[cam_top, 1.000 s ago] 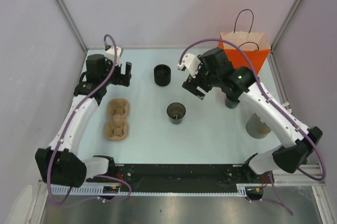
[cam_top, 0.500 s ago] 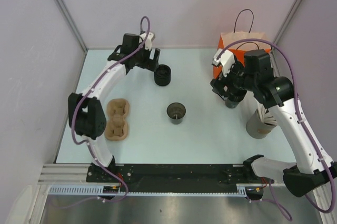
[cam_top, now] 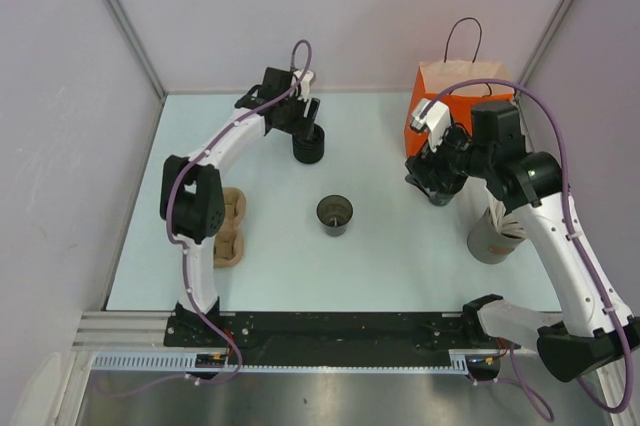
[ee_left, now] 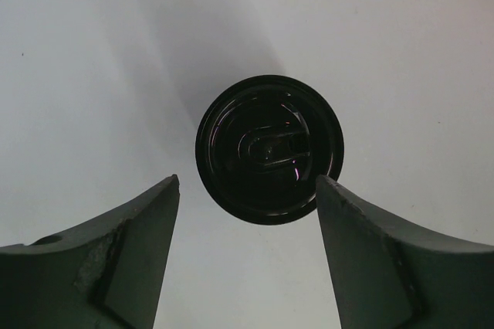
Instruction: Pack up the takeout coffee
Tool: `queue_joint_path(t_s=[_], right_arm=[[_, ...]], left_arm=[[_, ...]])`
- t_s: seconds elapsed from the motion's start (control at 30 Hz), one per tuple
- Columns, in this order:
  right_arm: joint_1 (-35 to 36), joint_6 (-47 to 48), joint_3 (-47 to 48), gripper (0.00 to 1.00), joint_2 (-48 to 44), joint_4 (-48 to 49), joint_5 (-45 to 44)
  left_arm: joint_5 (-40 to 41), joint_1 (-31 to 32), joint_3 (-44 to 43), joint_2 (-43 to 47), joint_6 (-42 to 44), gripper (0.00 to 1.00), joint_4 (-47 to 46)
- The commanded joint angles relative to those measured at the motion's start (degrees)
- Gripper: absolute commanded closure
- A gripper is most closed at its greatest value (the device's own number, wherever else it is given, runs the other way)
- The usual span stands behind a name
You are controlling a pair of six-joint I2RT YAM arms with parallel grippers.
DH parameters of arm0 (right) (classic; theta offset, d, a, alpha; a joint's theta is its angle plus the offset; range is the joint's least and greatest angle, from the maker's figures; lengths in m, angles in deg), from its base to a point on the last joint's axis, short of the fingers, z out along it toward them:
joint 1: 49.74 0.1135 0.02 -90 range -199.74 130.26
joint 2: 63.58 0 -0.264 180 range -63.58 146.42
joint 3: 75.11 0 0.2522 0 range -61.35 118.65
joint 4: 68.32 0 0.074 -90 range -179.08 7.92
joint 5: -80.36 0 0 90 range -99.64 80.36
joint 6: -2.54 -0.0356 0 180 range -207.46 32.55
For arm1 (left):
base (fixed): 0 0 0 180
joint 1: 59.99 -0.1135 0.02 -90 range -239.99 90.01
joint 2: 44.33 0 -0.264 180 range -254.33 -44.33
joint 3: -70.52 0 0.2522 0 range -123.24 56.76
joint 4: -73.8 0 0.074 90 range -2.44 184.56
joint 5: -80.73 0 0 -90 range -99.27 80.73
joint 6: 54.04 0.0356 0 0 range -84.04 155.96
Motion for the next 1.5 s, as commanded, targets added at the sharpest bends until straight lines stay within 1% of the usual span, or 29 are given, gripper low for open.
queue_joint_path(t_s=[0.0,0.3,0.4,0.63,0.7,0.97,1.1,1.17,1.2,1.47], right_arm=[[-0.50,0.34,-0.23,0.11,-2.30,1.54,2.50],[-1.20,0.07,-0.59,0.11,-2.74,1.80,3.64],[-1.46,-0.02,-0.76,0.12,-2.92,1.80,3.99],[-2.17,-0.10,-1.29,0.12,-3.36,2.06,4.96],[-2.26,-0.19,-1.38,0.12,-3.36,2.24,5.05],[-2.61,-0.28,-1.64,0.12,-3.53,2.33,5.66],[-2.87,-0.28,-1.73,0.12,-3.62,2.41,6.02],[-2.78,-0.28,-1.91,0.12,-3.80,2.33,6.10],[-2.96,-0.37,-1.82,0.12,-3.80,2.33,6.10],[-3.05,-0.37,-1.99,0.12,-3.80,2.50,6.45]], left_arm=[[2.39,0.30,-3.19,-1.39,-1.07,0.25,-0.62],[5.12,0.30,-3.10,-3.15,-0.11,0.25,-1.94],[5.21,0.30,-3.98,-4.03,-0.11,0.27,-1.77],[5.39,0.30,-5.65,-5.44,-0.63,0.41,-1.15],[5.39,0.30,-5.74,-5.44,-0.55,0.43,-1.06],[5.39,0.30,-5.91,-5.88,-0.28,0.43,-0.89],[5.39,0.30,-6.70,-6.85,-0.28,0.50,-0.45],[5.39,0.30,-7.06,-7.20,-0.28,0.51,-0.36],[6.87,0.30,-7.15,-7.29,-0.28,0.52,-0.27],[7.58,0.30,-7.15,-7.20,-0.11,0.57,-0.18]])
